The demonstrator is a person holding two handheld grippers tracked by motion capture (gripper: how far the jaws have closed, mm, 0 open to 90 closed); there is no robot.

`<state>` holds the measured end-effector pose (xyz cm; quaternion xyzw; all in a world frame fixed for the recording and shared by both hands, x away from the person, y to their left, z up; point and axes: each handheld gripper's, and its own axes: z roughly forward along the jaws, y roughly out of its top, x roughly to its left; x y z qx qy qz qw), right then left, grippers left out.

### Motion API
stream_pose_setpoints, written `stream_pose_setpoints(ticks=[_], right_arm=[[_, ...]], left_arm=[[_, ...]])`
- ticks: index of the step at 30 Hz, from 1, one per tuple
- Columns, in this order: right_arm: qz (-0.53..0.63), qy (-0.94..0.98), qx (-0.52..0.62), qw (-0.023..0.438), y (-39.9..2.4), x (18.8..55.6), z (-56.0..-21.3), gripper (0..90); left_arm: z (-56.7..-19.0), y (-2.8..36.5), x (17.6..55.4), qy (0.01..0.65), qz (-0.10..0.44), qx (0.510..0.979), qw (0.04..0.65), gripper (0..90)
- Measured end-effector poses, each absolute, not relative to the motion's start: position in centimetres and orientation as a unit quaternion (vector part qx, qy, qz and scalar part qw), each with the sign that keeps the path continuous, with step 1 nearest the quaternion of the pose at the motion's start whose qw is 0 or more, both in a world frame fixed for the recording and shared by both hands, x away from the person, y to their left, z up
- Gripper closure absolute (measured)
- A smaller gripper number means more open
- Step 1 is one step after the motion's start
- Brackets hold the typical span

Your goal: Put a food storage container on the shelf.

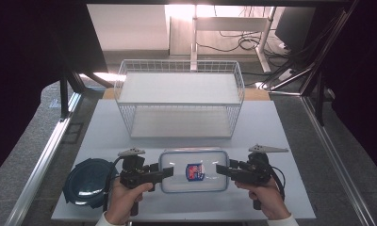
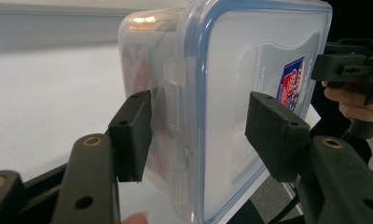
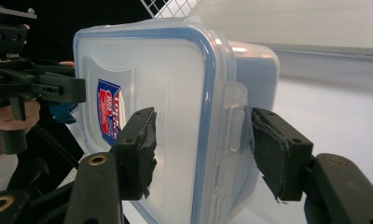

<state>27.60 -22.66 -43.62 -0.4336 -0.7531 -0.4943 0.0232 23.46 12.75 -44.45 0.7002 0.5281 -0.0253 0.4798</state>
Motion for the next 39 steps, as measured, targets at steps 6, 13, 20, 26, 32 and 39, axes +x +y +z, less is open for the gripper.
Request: stream_pose_setpoints(ticks=[6,13,20,26,32,39], right_arm=[[-0.498,-0.756,-0.425,0.018,-22.3,27.5,-42.8,41.9],[-0.504,-0.754,-0.421,0.016,-22.1,28.2,-41.9,42.0],[-0.502,-0.759,-0.414,0.003,-21.7,28.8,-40.0,42.1],[-0.51,-0.757,-0.408,-0.002,-21.6,29.3,-39.0,42.1],[-0.514,-0.757,-0.404,-0.005,-21.5,29.6,-38.3,42.1],[-0.522,-0.754,-0.399,-0.008,-21.6,29.9,-37.8,42.2]], left_arm=[[-43.6,13.2,23.4,0.526,-0.022,0.701,0.482,41.9],[-42.4,13.3,23.8,0.523,-0.01,0.7,0.486,41.9],[-41.3,13.7,24.5,0.52,-0.011,0.693,0.5,42.0],[-40.2,13.9,24.8,0.517,-0.001,0.691,0.505,42.3],[-39.6,14.0,25.3,0.516,-0.004,0.689,0.509,42.7],[-38.7,14.0,25.6,0.513,0.002,0.693,0.506,42.7]])
